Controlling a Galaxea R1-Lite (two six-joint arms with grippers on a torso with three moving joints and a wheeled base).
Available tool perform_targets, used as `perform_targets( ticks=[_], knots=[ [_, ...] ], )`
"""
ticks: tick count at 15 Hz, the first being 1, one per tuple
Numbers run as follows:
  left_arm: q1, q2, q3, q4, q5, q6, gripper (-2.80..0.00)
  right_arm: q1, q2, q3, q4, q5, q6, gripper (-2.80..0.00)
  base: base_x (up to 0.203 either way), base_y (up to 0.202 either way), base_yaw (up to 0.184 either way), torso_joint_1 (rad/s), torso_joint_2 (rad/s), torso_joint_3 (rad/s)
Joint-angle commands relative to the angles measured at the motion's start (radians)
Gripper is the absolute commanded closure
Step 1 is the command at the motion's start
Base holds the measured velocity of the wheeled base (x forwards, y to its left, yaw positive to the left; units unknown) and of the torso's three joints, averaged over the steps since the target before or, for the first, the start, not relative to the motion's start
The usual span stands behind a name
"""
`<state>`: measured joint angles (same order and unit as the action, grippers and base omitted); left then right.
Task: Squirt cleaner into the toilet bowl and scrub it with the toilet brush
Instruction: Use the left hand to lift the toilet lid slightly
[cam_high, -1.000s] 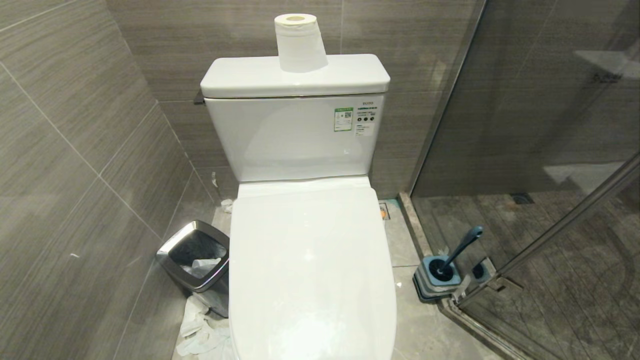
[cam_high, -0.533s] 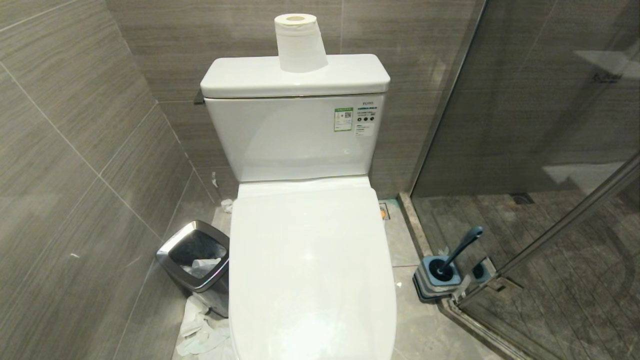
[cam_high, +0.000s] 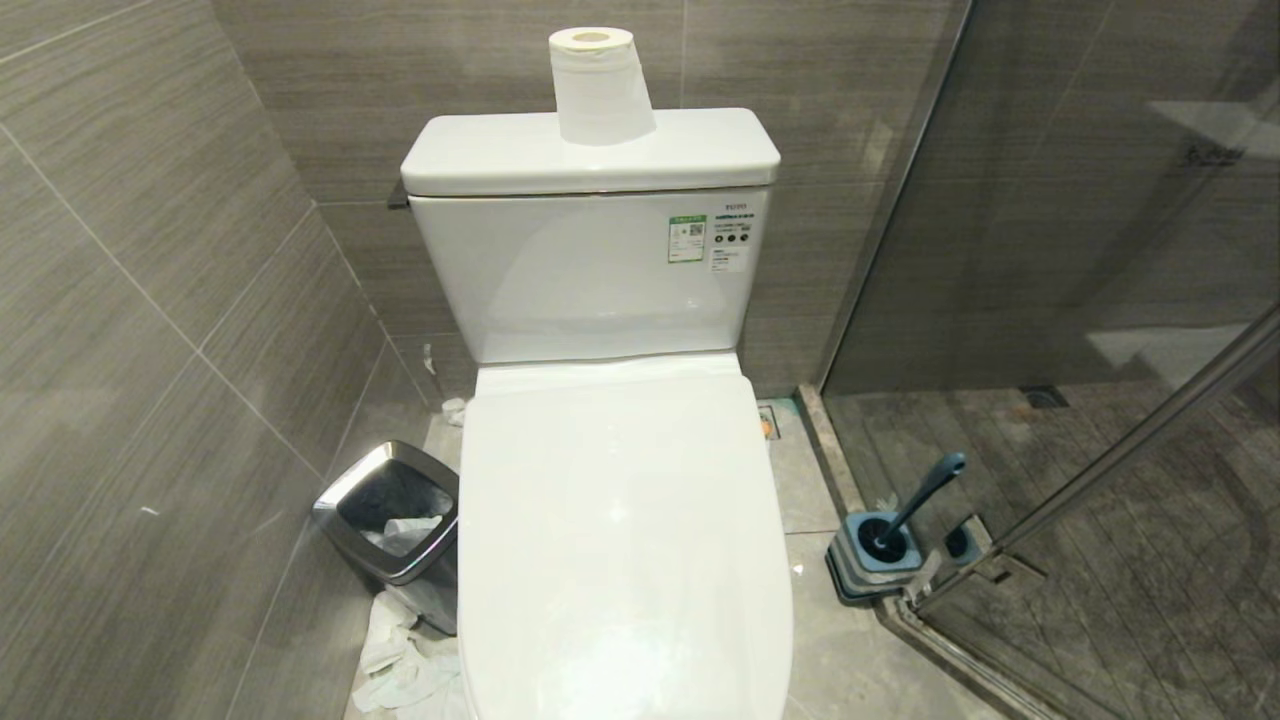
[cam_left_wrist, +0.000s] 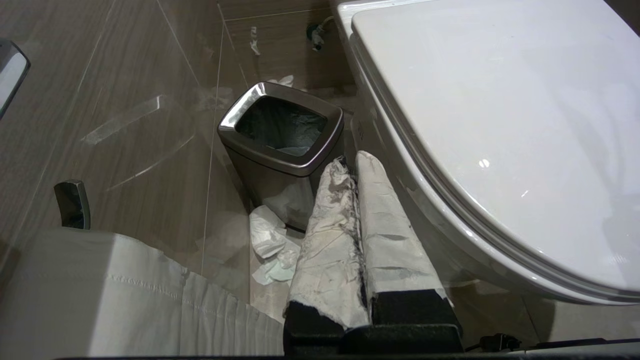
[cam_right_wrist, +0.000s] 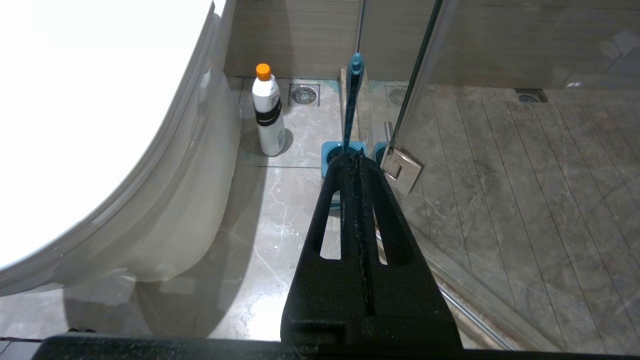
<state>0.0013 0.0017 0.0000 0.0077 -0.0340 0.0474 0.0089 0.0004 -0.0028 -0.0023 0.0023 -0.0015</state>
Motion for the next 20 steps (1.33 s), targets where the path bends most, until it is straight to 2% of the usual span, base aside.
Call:
perform_targets(
  ticks=[1,5,7,11,16,20],
  knots=[
    [0.0,0.001,0.0,0.0,-0.001,0.0,0.0,0.0,0.001,0.0,-0.001,0.001,0.0,0.0,0.0,0.0,0.0,0.0,0.0,0.0],
    [0.0,0.002,-0.002,0.005,0.001,0.015,0.0,0.0,0.001,0.0,-0.001,0.001,0.0,0.0,0.0,0.0,0.0,0.0,0.0,0.0],
    [0.0,0.001,-0.002,0.005,-0.001,0.06,0.0,0.0,0.001,0.0,-0.001,0.001,0.0,0.0,0.0,0.0,0.0,0.0,0.0,0.0],
    [0.0,0.006,-0.034,0.015,-0.011,0.076,0.0,0.0,0.001,0.0,-0.001,0.001,0.0,0.0,0.0,0.0,0.0,0.0,0.0,0.0],
    [-0.001,0.054,-0.277,0.171,-0.022,0.095,0.0,0.0,0.001,0.0,-0.001,0.001,0.0,0.0,0.0,0.0,0.0,0.0,0.0,0.0],
    [0.0,0.265,-0.49,0.205,-0.019,0.113,0.0,0.0,0.001,0.0,-0.001,0.001,0.0,0.0,0.0,0.0,0.0,0.0,0.0,0.0]
  ],
)
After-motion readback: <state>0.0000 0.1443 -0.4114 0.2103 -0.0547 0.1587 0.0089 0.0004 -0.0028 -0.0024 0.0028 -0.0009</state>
